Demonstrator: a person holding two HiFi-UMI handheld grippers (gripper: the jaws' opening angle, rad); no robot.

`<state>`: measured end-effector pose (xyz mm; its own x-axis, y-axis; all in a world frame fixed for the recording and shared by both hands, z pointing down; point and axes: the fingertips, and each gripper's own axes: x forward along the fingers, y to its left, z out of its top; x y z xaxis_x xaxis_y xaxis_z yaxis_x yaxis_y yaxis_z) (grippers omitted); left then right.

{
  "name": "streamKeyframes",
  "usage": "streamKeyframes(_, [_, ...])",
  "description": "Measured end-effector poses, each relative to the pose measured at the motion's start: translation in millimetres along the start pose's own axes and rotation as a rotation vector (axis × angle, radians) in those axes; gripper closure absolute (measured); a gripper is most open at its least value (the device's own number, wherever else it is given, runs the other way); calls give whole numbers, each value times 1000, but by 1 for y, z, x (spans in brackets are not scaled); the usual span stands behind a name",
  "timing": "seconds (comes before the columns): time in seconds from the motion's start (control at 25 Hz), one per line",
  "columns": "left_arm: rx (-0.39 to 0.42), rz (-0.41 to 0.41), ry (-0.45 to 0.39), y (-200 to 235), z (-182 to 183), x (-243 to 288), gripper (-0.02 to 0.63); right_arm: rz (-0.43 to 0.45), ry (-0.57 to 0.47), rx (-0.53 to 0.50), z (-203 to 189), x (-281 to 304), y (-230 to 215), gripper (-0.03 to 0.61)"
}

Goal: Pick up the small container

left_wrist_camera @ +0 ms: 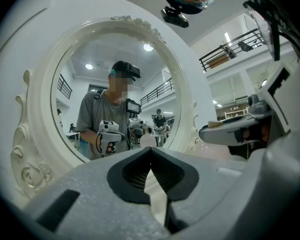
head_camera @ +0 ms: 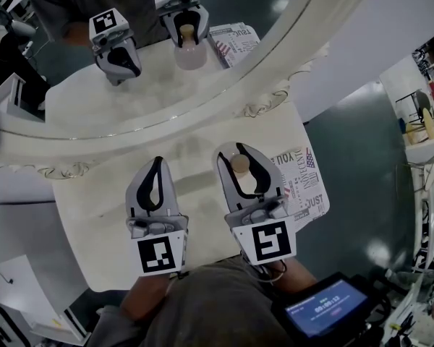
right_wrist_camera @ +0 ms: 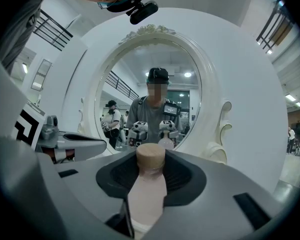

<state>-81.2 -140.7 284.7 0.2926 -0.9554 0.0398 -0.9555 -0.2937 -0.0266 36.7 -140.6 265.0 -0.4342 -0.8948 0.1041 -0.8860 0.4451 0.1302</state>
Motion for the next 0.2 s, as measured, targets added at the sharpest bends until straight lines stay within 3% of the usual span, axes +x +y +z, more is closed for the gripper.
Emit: streamKeyframes(0.2, [-2,0,-3,-1,0,0,603,-1,1,-6,0,0,0,448])
